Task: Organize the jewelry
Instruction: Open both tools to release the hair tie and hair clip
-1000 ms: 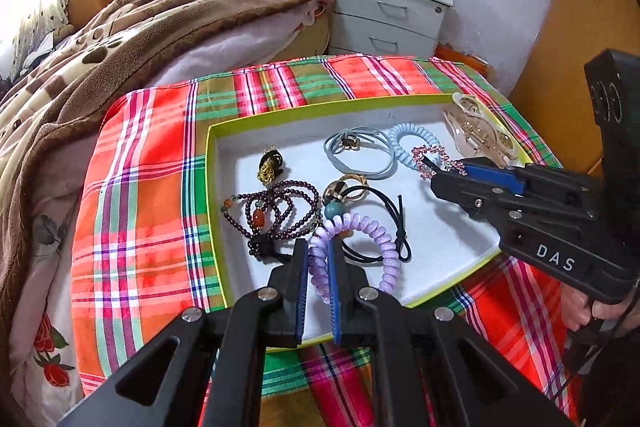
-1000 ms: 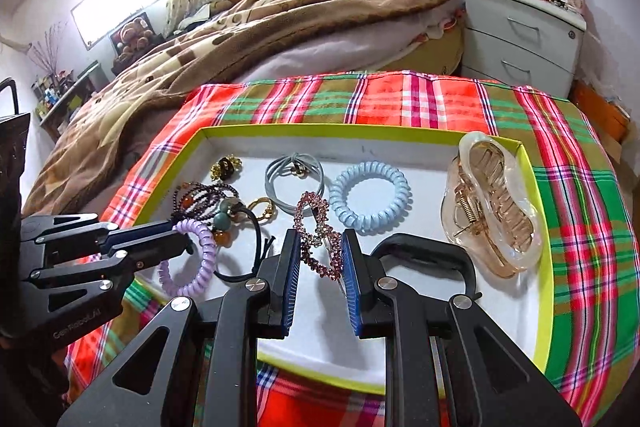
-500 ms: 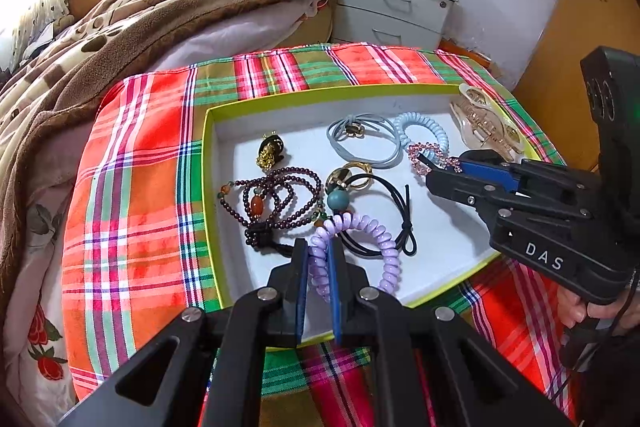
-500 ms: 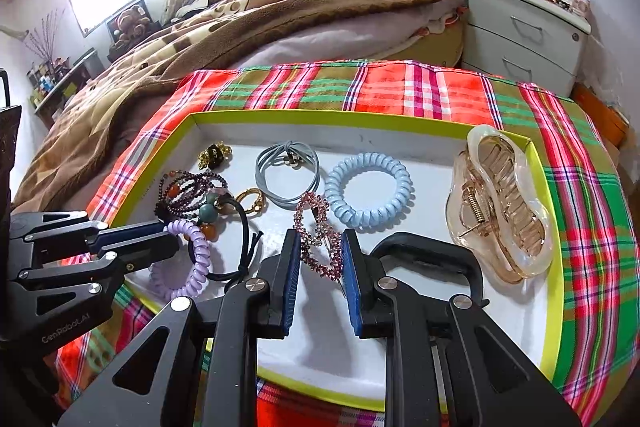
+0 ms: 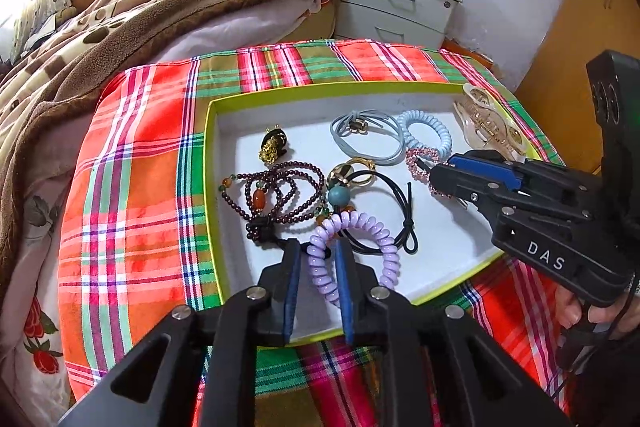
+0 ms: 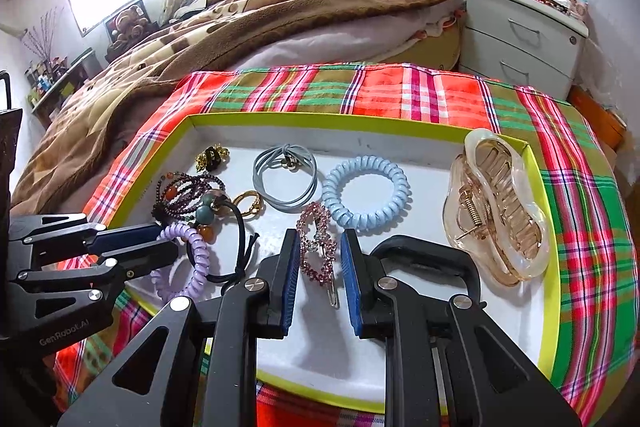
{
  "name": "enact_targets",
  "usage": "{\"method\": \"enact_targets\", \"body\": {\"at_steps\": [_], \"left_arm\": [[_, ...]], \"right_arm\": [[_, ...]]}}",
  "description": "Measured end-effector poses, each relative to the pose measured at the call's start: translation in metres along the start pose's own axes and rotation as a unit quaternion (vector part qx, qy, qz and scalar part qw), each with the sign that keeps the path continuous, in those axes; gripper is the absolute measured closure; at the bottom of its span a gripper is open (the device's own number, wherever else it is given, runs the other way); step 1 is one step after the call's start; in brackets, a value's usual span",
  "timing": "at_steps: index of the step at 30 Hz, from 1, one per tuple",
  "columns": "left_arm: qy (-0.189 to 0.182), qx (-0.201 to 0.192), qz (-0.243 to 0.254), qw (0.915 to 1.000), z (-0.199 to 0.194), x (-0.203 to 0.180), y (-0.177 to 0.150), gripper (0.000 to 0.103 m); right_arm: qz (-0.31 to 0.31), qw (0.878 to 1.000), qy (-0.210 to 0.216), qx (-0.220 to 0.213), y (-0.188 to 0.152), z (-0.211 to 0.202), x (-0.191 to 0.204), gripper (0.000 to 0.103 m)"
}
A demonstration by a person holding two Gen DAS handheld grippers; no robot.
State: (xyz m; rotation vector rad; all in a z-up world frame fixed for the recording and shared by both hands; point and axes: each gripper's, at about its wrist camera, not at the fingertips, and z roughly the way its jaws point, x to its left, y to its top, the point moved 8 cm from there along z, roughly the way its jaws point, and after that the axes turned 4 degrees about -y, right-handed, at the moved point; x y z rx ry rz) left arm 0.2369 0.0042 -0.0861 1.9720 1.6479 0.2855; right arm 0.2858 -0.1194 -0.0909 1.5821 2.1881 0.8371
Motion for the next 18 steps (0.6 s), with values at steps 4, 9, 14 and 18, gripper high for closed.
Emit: {"method": "enact_targets", "body": {"at_steps": [4, 9, 14, 18], "left_arm": [[0.002, 0.001, -0.004, 1.0000, -0.001, 0.000, -0.001, 0.073], [0.005, -0.007, -0.008, 0.9999, -0.008, -0.001, 0.001, 0.067], [0.010, -0.016, -0.008, 0.9998, -0.017, -0.005, -0.001, 0.065], [0.027, -0.034, -0.022, 0.9988, -0.029, -0.005, -0.004, 0.062]], "right_arm": [[0.002, 1.000, 0.000, -0.005, 0.000, -0.004, 0.000, 0.080], [0.007, 1.000, 0.006, -0.021, 0.002, -0.015, 0.001, 0.078], [0.009, 0.999, -0.005, -0.040, 0.000, -0.030, 0.004, 0.071], [0.010, 0.997, -0.032, -0.063, -0.005, -0.048, 0.004, 0.071]]}}
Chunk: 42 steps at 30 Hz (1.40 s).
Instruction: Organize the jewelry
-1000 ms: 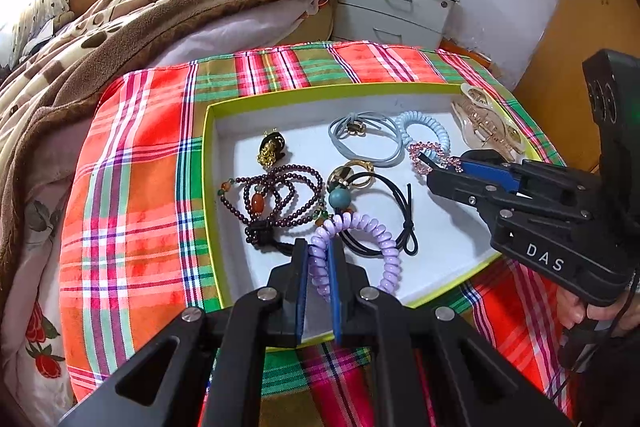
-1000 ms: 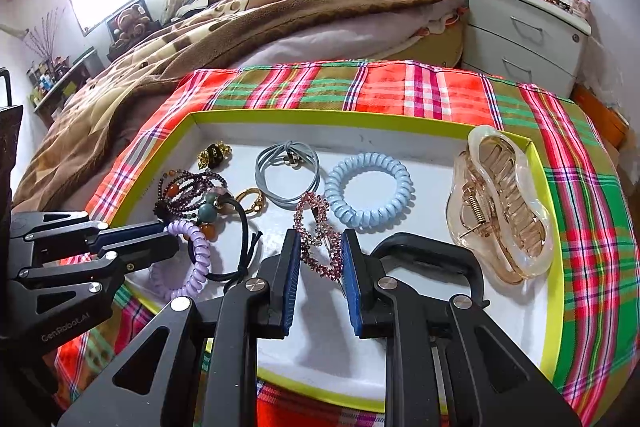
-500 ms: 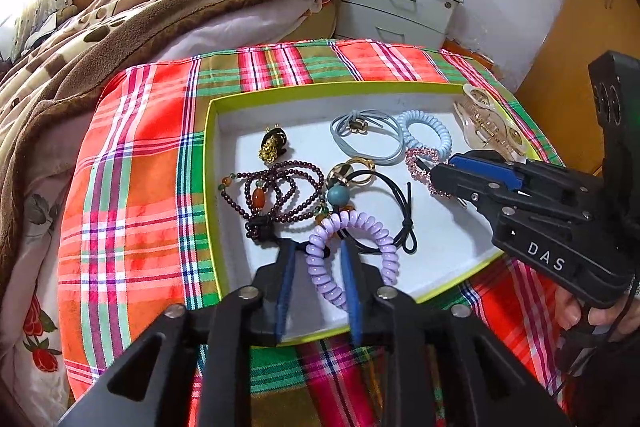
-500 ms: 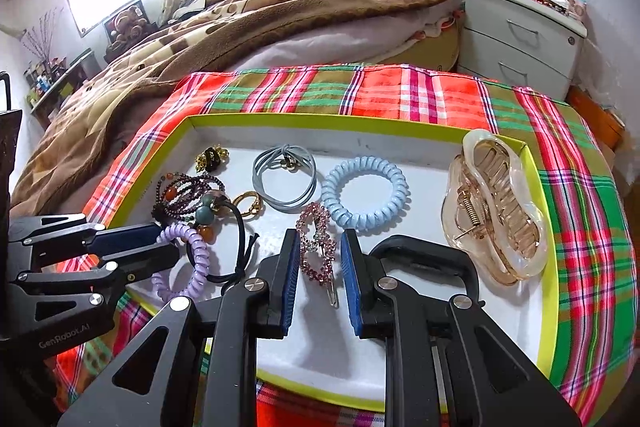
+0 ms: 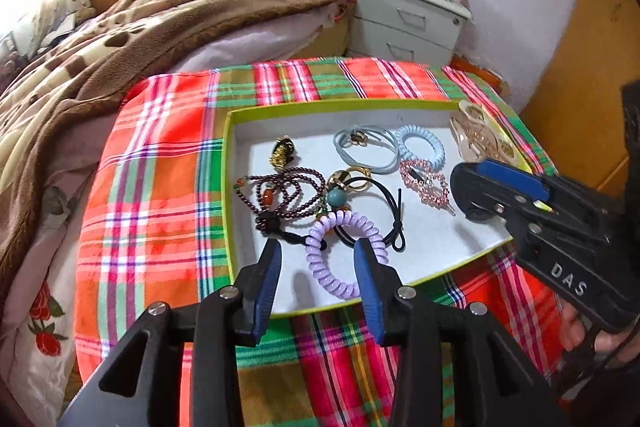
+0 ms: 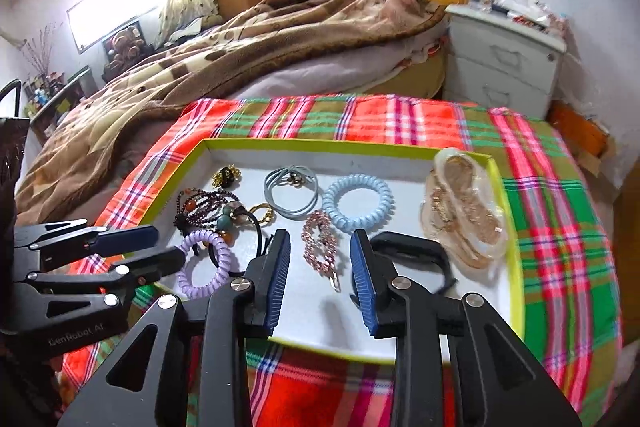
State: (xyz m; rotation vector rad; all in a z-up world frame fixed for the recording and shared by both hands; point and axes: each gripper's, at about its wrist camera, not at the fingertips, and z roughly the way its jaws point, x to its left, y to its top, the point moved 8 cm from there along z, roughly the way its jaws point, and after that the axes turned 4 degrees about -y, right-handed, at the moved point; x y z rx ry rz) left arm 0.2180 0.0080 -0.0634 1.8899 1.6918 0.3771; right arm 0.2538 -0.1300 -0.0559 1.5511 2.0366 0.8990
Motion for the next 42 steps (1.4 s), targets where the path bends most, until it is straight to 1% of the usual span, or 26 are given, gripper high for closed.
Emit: {"method": "enact_targets", "body": {"at_steps": [2, 3, 5, 8, 12, 19, 23, 31, 42], "left_arm": [[0.024, -0.015, -0.002, 0.9996, -0.008, 0.001, -0.001, 0.058], [0.030, -0.021, -0.005, 0.9993, -0.012, 0.002, -0.002, 0.058], [0.029, -0.028, -0.013, 0.9991, -0.018, 0.002, -0.006, 0.058], [0.060, -0.047, 0.001, 0.9971, -0.029, -0.002, -0.013, 0.058], [0.057, -0.063, -0.001, 0.9964, -0.039, -0.009, -0.021, 0.058], [0.093, -0.100, -0.009, 0.9906, -0.057, -0.013, -0.033, 0.058], [0.105, -0.103, -0.010, 0.9891, -0.062, -0.014, -0.040, 0.058], [0.102, -0.092, -0.014, 0.9904, -0.061, -0.017, -0.054, 0.058], [0.100, -0.092, -0.033, 0.9902, -0.062, -0.014, -0.057, 0.058]], "right_arm": [[0.006, 1.000, -0.013, -0.011, -0.003, -0.011, -0.003, 0.071], [0.009, 1.000, -0.017, -0.017, -0.005, -0.016, -0.004, 0.071], [0.018, 0.999, -0.024, -0.023, -0.010, -0.025, -0.007, 0.070], [0.028, 0.999, -0.033, -0.034, -0.018, -0.038, -0.008, 0.070], [0.035, 0.997, -0.043, -0.048, -0.027, -0.051, -0.007, 0.070], [0.044, 0.996, -0.048, -0.064, -0.042, -0.071, -0.005, 0.070], [0.044, 0.996, -0.041, -0.065, -0.049, -0.075, 0.000, 0.070], [0.042, 0.996, -0.040, -0.073, -0.051, -0.081, 0.006, 0.070], [0.043, 0.996, -0.034, -0.075, -0.054, -0.082, 0.010, 0.070]]}}
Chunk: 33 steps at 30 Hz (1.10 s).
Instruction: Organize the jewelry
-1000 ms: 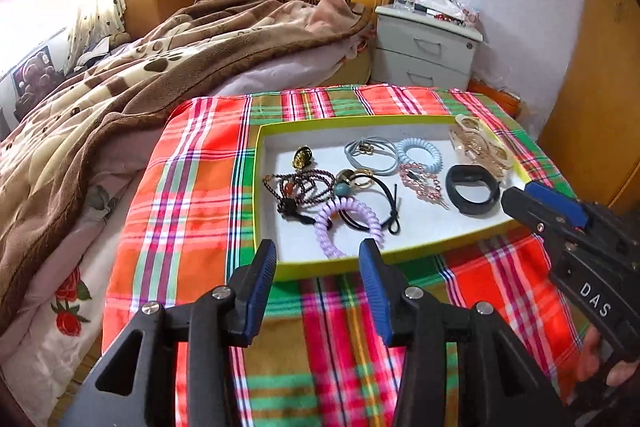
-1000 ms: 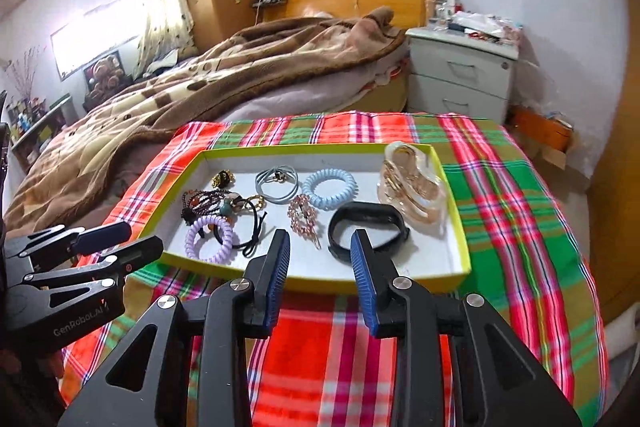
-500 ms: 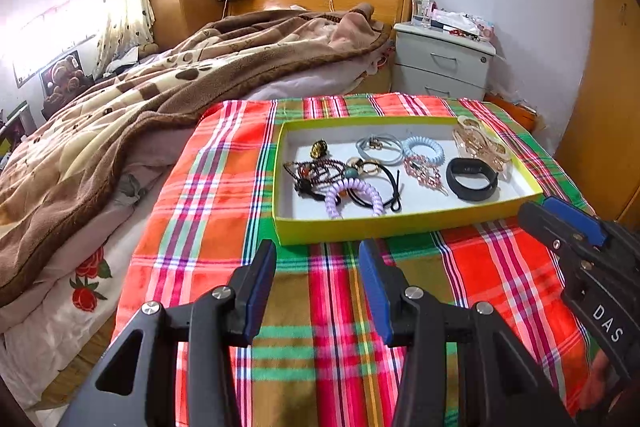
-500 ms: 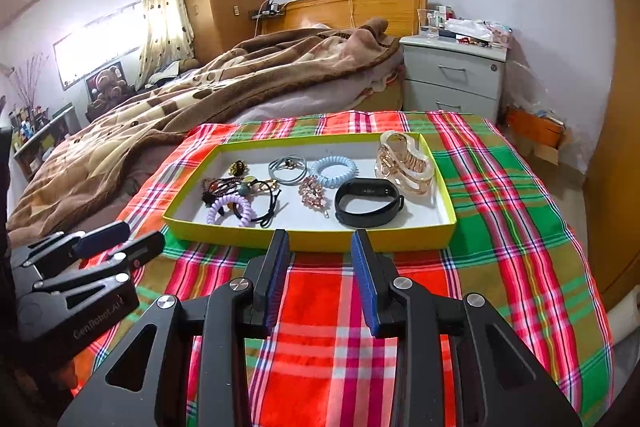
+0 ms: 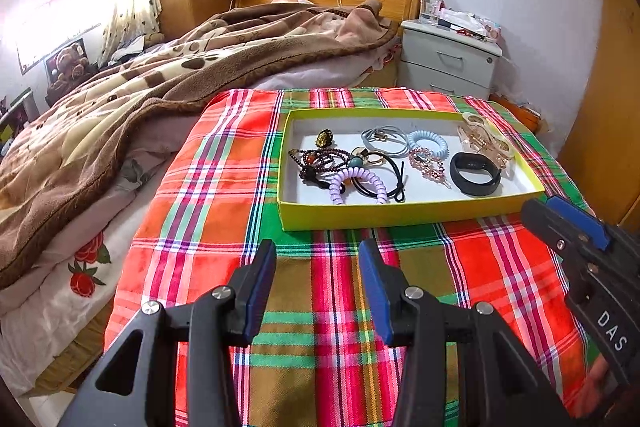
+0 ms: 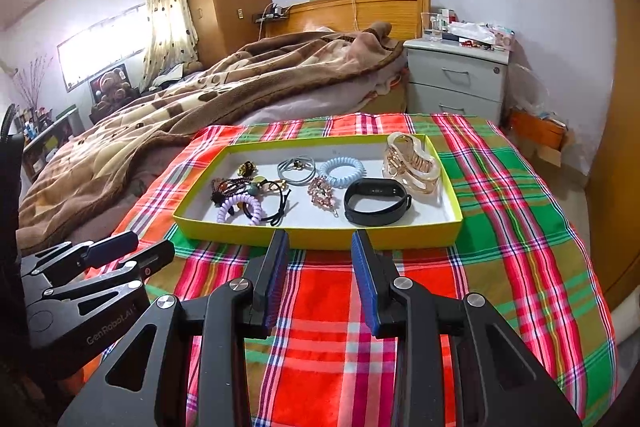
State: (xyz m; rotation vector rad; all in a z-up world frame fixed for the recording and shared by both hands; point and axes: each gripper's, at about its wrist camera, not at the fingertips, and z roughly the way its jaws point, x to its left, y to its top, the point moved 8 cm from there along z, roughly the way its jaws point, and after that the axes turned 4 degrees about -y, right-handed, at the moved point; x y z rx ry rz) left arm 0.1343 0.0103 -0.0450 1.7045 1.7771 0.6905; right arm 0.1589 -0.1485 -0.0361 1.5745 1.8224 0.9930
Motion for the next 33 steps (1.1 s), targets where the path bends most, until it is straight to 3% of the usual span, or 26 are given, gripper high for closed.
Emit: {"method": "enact_targets", "body": {"at_steps": [33], "left_arm": [[0.001, 0.005, 0.009, 0.9999, -0.0007, -0.0033, -0.0008, 0.058]], "right_arm": [[0.005, 1.000, -0.002, -0.002, 0.0004, -0.0012, -0.0003, 0.070]]}}
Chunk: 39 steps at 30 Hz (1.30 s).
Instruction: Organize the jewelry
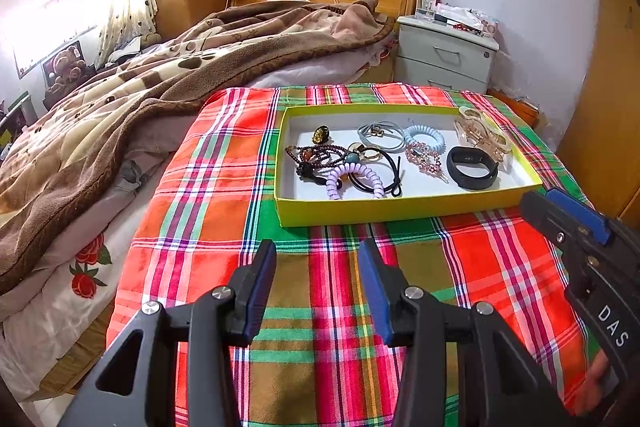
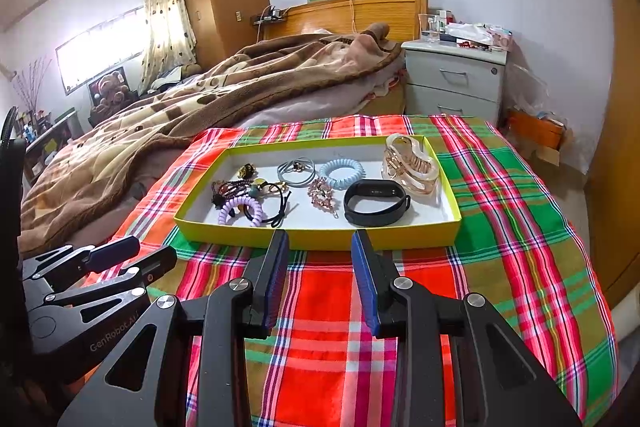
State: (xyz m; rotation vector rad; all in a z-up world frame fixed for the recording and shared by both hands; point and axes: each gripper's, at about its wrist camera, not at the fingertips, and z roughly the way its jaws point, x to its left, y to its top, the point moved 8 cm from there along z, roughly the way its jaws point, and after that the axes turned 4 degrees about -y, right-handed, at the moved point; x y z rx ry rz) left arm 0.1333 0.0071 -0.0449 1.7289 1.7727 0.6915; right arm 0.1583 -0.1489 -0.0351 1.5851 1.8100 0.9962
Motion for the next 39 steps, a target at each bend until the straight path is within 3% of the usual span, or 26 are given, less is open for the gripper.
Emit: {"method": "enact_targets", "body": {"at_steps": [39], "left_arm": [[0.005, 0.006, 0.004, 1.0000, 0.0010, 0.0018, -0.0010, 0.058]], "right_arm": [[0.002, 1.000, -0.003, -0.002, 0.0012, -0.0022, -0.0023, 0.070]]}}
